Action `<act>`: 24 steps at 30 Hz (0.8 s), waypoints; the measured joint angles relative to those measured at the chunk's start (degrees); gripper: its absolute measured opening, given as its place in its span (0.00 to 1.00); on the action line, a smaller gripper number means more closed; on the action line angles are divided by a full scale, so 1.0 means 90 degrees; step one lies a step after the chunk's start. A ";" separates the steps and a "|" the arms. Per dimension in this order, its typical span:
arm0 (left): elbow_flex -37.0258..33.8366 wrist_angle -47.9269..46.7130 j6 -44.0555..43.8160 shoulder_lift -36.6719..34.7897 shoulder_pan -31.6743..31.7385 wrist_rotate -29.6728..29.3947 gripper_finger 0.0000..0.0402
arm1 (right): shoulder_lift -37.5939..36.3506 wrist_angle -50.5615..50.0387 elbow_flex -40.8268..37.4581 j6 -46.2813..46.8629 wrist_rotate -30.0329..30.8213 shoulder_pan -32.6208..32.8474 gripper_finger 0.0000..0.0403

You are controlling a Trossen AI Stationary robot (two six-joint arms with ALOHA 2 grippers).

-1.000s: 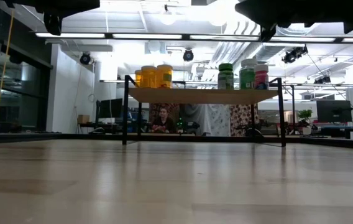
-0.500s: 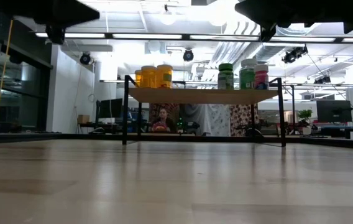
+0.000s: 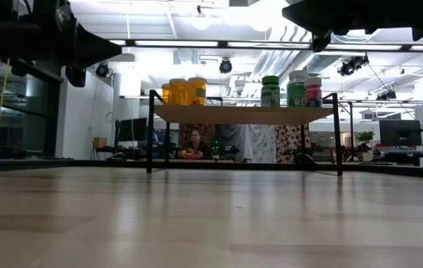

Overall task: Pick and place medicine bottles onto shelf by color
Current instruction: Return to Home Position

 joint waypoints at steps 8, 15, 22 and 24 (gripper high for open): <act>-0.0082 -0.1312 -0.0066 -0.1384 -0.0005 0.0014 0.00 | -0.0010 -0.0070 0.0000 0.0148 -0.0017 0.0002 0.00; -0.0418 -0.2017 0.0074 -0.2674 -0.0200 0.0092 0.00 | -0.0010 -0.0091 0.0000 0.0148 -0.0017 0.0002 0.00; -0.0391 -0.2644 0.0328 -0.3480 -0.0209 0.0425 0.00 | -0.0010 -0.0069 0.0000 0.0161 -0.0015 0.0002 0.00; -0.0385 -0.2889 0.0358 -0.3570 -0.0206 0.0287 0.00 | -0.0012 -0.0071 0.0000 0.0166 -0.0017 0.0002 0.00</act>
